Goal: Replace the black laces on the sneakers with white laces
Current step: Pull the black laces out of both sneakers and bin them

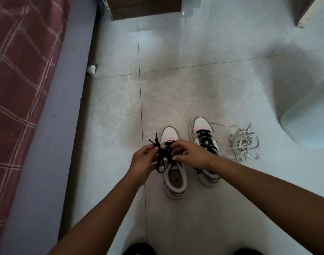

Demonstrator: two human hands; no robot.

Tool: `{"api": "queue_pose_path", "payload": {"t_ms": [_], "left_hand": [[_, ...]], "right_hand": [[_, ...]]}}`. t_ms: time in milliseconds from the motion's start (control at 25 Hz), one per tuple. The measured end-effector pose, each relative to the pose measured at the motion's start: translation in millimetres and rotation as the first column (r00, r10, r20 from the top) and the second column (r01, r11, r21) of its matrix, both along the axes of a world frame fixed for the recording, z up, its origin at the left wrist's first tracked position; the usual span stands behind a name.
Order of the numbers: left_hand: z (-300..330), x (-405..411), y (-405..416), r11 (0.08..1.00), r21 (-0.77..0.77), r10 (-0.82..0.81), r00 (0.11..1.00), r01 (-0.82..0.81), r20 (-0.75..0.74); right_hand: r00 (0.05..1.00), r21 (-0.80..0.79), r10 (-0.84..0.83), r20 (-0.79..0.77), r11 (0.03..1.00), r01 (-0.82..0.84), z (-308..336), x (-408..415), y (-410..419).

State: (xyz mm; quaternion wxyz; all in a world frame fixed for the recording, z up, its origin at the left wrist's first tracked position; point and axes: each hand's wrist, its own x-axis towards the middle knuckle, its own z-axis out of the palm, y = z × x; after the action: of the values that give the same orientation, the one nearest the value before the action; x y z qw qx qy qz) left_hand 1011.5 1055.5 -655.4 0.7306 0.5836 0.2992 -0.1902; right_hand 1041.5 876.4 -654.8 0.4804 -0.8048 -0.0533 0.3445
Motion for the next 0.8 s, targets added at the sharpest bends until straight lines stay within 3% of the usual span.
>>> {"api": "queue_pose_path", "payload": {"t_ms": [80, 240, 360, 400, 480, 520, 560, 640, 720, 800], "left_hand": [[1, -1, -1, 0.999, 0.037, -0.029, 0.999, 0.028, 0.028], [1, 1, -6, 0.998, 0.064, 0.001, 1.0, -0.001, 0.014], [-2, 0, -3, 0.993, 0.046, 0.107, 0.993, -0.105, -0.054], [-3, -2, -1, 0.991, 0.042, 0.132, 0.988, -0.129, -0.081], [-5, -6, 2, 0.988, 0.003, 0.156, 0.981, -0.156, -0.12], [-4, -7, 3, 0.986, -0.034, 0.155, 0.98, -0.161, -0.124], [-2, -7, 3, 0.985, -0.074, 0.149, 0.982, -0.158, -0.117], [1, -7, 4, 0.984, -0.125, 0.12, 0.989, -0.13, -0.083], [4, -6, 5, 0.988, -0.134, 0.074, 0.996, -0.079, -0.041], [5, -6, 3, 0.994, -0.106, 0.025, 1.0, -0.025, 0.0]], "right_hand": [[0.992, -0.046, 0.112, 0.066, 0.993, -0.109, 3, -6, 7], [0.98, -0.126, -0.062, 0.191, 0.988, 0.087, 1, -6, 15], [0.951, -0.069, -0.309, -0.012, 0.949, 0.308, -1, -3, 16], [0.879, -0.044, -0.454, -0.144, 0.891, 0.453, -3, -2, 17], [0.619, -0.045, -0.654, -0.435, 0.703, 0.71, -3, 1, 18], [0.55, -0.084, -0.683, -0.481, 0.66, 0.746, -2, 3, 16], [0.567, -0.108, -0.688, -0.453, 0.674, 0.731, -2, 5, 13], [0.763, -0.133, -0.619, -0.186, 0.786, 0.604, -4, 7, 8], [0.947, -0.215, -0.271, 0.174, 0.928, 0.305, 0, 5, 6], [0.949, -0.353, 0.158, 0.272, 0.934, -0.055, 1, 1, 11]]}}
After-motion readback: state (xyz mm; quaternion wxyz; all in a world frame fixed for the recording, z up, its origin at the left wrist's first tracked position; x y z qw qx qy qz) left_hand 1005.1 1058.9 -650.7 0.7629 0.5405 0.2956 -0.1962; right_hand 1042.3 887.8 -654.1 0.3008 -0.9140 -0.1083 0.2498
